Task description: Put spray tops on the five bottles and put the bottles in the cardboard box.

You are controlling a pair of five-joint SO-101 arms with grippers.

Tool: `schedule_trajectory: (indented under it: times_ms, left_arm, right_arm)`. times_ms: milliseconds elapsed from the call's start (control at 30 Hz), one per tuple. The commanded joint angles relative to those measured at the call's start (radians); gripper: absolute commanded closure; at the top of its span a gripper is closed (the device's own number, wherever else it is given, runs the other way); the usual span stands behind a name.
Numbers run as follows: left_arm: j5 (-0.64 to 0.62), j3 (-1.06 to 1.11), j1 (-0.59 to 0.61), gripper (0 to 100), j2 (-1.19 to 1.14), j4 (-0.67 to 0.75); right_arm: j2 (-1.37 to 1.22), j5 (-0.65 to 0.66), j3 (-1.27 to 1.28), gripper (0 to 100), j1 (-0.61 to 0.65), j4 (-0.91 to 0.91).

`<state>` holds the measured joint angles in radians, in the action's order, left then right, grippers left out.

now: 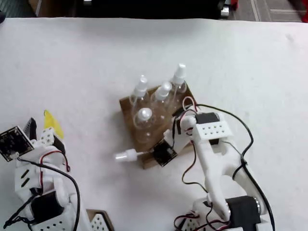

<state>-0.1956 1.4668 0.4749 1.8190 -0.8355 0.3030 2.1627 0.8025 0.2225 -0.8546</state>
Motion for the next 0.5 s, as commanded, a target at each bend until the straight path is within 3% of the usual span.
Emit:
schedule_trajectory:
  times_ms: [0,100,467]
  left_arm:
    - [0.012,-0.005,-0.015,86,0.01,0.029]
    - [0.012,-0.005,-0.015,86,0.01,0.029]
    - [0.012,-0.005,-0.015,86,0.01,0.029]
  right_arm:
    - [0.015,-0.009,0.005,78.6,0.022,0.028]
    - [-0.047,-0.072,0.005,78.3,0.062,0.082]
    - [-0.168,-0.029,-0.015,79.2,0.084,0.137]
